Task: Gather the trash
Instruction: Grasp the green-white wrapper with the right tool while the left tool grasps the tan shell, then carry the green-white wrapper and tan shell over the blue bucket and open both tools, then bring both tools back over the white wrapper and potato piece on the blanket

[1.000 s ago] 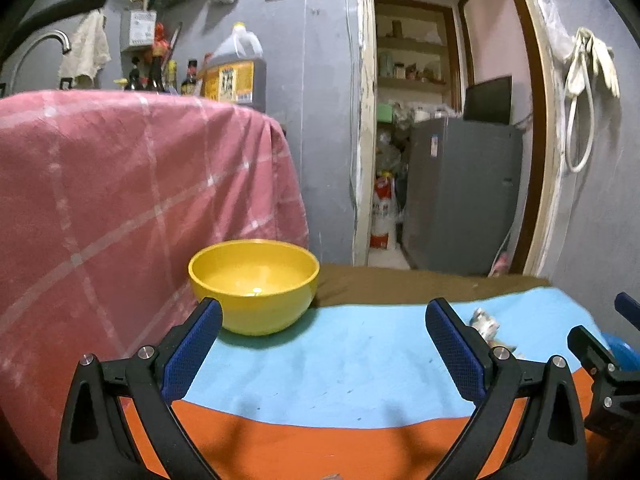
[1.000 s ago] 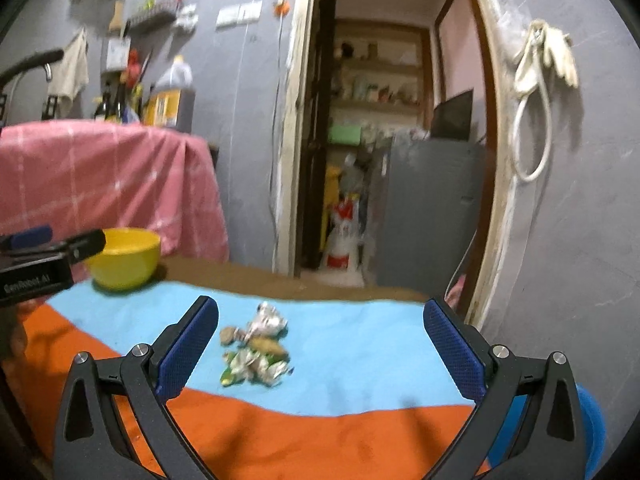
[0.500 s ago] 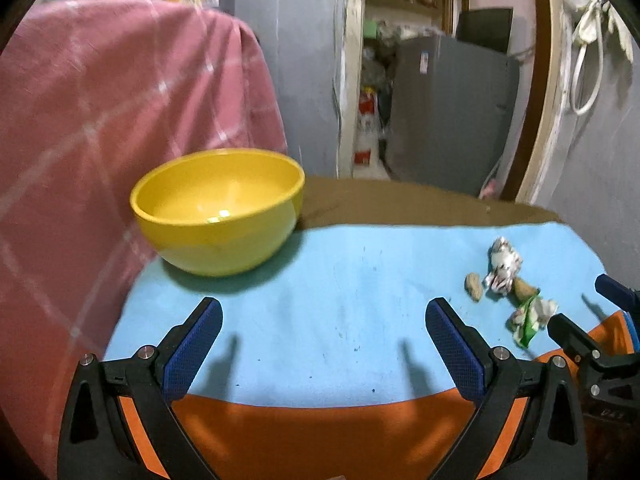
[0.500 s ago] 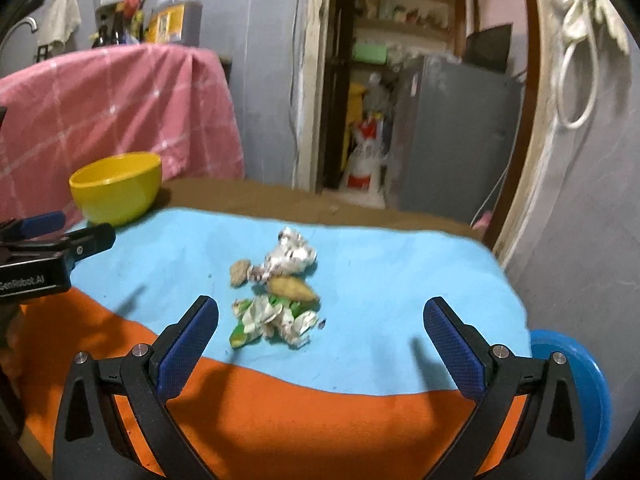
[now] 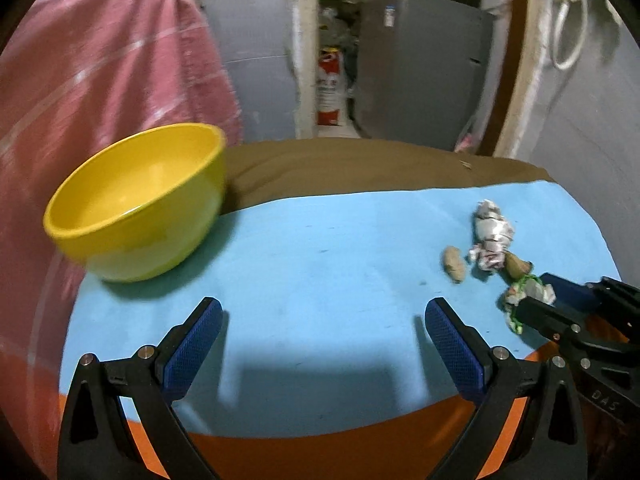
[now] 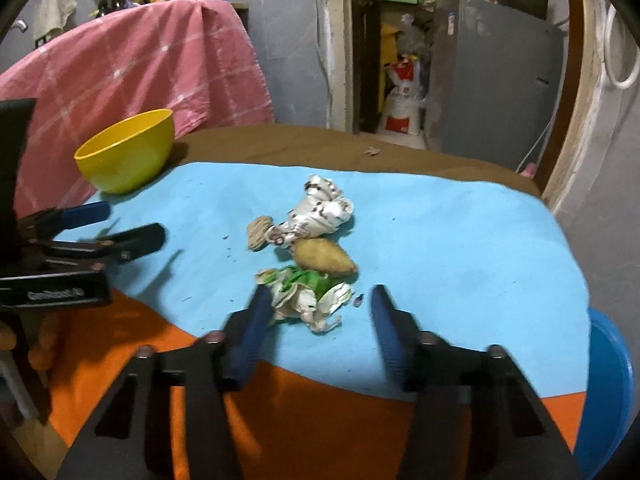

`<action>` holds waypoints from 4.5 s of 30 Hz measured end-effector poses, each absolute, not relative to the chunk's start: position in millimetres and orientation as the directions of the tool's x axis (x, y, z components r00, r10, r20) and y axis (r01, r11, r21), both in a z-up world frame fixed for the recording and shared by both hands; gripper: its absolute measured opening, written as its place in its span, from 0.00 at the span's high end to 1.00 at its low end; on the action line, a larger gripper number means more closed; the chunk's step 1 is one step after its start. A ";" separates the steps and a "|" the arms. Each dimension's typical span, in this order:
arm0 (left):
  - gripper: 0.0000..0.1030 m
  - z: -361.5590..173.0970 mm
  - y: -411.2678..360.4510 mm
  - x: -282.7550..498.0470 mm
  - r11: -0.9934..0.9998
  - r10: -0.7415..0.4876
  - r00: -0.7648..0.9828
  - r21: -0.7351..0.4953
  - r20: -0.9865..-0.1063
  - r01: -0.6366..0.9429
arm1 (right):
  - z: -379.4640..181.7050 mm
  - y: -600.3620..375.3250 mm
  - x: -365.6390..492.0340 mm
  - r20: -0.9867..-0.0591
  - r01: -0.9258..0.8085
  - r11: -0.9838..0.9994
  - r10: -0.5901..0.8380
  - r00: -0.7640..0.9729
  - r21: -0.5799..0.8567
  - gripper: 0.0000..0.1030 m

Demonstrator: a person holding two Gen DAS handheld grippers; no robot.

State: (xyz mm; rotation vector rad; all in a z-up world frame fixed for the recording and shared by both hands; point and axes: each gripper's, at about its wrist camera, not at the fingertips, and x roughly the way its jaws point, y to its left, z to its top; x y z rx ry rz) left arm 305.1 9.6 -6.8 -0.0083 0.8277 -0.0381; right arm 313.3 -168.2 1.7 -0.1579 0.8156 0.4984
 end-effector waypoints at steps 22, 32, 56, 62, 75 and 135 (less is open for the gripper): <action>0.69 -19.6 -47.6 349.8 0.967 -0.163 0.598 -0.007 -0.785 0.254 | 8.6 -214.6 307.2 -0.666 -0.411 0.896 0.412 0.622 0.171 0.90; 0.87 -18.8 -56.3 338.2 0.959 -0.202 0.601 -0.032 -0.773 0.281 | 8.7 -216.9 305.2 -0.652 -0.404 0.897 0.415 0.634 0.179 0.90; 0.87 77.5 -134.0 272.2 0.907 -0.406 0.793 -0.095 -0.453 0.410 | 78.1 -315.2 237.7 -0.192 -0.195 0.963 0.230 0.954 0.185 0.89; 0.87 89.7 -170.5 269.1 0.868 -0.480 0.774 -0.098 -0.413 0.487 | 85.9 -344.3 219.6 -0.113 -0.097 0.980 0.117 0.987 0.173 0.89; 0.87 62.1 -258.2 278.2 0.802 -0.552 0.634 -0.135 -0.542 0.582 | 66.7 -419.5 222.4 -0.234 0.098 0.936 -0.017 0.972 0.338 0.88; 0.04 80.9 -132.1 274.2 0.979 -0.195 0.864 -0.142 -0.464 0.145 | 67.8 -363.9 240.6 -0.264 0.135 0.957 -0.065 0.962 0.256 0.00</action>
